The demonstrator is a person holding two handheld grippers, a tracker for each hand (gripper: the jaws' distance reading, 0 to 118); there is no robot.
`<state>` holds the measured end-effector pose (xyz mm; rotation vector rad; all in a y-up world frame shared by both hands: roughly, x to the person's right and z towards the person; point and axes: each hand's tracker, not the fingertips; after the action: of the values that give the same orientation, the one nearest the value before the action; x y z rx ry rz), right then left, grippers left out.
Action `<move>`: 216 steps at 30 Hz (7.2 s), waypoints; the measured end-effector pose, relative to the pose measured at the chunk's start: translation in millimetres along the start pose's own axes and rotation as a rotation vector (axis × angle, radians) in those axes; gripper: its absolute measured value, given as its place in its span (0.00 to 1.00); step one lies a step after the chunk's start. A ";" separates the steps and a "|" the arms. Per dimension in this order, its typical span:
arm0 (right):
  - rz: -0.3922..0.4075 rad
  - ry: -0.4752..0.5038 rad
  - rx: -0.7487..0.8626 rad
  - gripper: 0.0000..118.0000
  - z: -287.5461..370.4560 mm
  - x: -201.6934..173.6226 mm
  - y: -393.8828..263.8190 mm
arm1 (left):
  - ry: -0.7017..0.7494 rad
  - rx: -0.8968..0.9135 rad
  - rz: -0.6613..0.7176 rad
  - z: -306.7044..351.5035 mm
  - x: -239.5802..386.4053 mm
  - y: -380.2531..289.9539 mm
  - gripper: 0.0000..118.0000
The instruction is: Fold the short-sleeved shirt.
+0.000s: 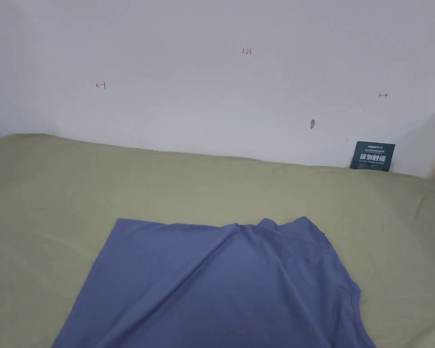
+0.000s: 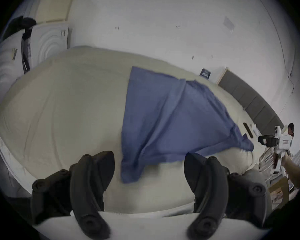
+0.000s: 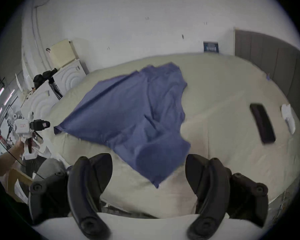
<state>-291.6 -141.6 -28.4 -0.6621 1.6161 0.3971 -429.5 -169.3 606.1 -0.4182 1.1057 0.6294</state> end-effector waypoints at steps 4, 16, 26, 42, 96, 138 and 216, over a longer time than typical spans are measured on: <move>0.092 -0.097 0.169 0.76 13.4 -34.3 33.7 | 0.060 0.142 -0.081 15.3 57.4 38.5 0.76; 0.144 -0.263 0.338 0.01 13.2 -109.4 41.5 | 0.185 0.358 -0.062 33.2 168.9 34.4 0.08; 0.065 -0.245 0.233 0.00 1.2 -126.2 -7.6 | 0.276 0.245 -0.111 31.9 158.8 -6.2 0.00; 0.020 -0.225 0.237 0.00 9.1 -112.6 1.1 | 0.248 -0.024 -0.095 17.1 63.8 52.0 0.91; -0.156 -0.260 -0.367 0.05 -88.6 -17.8 11.1 | 0.179 -0.271 -0.031 -67.7 32.2 4.5 0.02; -0.266 -0.215 -0.238 0.71 -250.2 61.7 174.8 | 0.239 -0.381 -0.110 -243.3 7.0 174.4 0.69; -0.119 -0.199 -0.536 0.58 -249.6 74.9 126.4 | 0.234 -0.350 0.060 -203.9 9.5 102.9 0.08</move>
<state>-569.1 -208.9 -77.1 -1.0793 1.2754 0.7951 -634.9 -212.0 515.4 -0.7777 1.2360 0.8466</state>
